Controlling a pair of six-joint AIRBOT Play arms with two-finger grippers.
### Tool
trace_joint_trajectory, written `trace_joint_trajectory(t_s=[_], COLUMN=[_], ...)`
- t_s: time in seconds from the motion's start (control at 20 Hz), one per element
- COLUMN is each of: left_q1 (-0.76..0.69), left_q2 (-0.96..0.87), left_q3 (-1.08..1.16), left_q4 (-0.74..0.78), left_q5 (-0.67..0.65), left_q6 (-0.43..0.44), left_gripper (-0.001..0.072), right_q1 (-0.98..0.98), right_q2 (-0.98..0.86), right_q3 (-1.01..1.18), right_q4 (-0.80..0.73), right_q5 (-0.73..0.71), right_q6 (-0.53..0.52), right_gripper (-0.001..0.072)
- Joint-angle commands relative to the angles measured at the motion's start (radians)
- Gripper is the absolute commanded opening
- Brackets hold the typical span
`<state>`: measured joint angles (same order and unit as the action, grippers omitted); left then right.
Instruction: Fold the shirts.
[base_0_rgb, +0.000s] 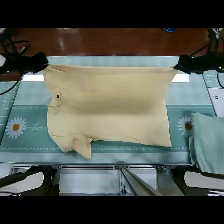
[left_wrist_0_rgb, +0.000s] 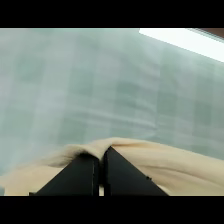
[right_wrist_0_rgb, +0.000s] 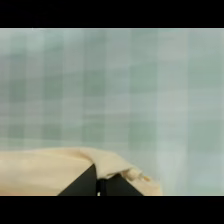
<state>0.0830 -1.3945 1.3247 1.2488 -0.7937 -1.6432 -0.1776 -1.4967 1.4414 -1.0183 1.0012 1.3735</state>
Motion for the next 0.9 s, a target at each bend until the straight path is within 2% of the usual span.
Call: trace_joint_trajectory(t_s=[0.0, 0.25, 0.35, 0.5, 0.6, 0.7, 0.85], left_q1=[-0.009, -0.009, -0.007, -0.007, -0.009, -0.009, -0.008], left_q2=[-0.245, -0.370, -0.366, -0.352, -0.352, -0.352, -0.352], left_q3=[0.195, 0.339, 0.340, 0.340, 0.332, 0.285, 0.192], left_q4=[-0.001, -0.011, -0.011, -0.011, -0.011, -0.011, -0.010], left_q5=[-0.009, -0.208, -0.291, -0.461, -0.583, -0.634, -0.645], left_q6=[-0.109, -0.110, -0.048, 0.098, 0.151, 0.156, 0.158], left_gripper=[0.0020, 0.0020, 0.0020, 0.0020, 0.0020, 0.0020, 0.0020], right_q1=[0.003, 0.002, -0.003, -0.014, -0.014, -0.014, -0.014], right_q2=[-0.221, -0.314, -0.314, -0.314, -0.313, -0.313, -0.313], right_q3=[0.197, 0.297, 0.297, 0.297, 0.275, 0.225, 0.138], right_q4=[0.025, 0.003, -0.027, -0.071, -0.129, -0.151, -0.151], right_q5=[-0.030, 0.060, 0.120, 0.268, 0.359, 0.399, 0.432], right_q6=[0.033, 0.051, 0.049, 0.034, 0.033, 0.031, 0.023], right_gripper=[0.0027, 0.0027, 0.0027, 0.0028, 0.0027, 0.0027, 0.0028])
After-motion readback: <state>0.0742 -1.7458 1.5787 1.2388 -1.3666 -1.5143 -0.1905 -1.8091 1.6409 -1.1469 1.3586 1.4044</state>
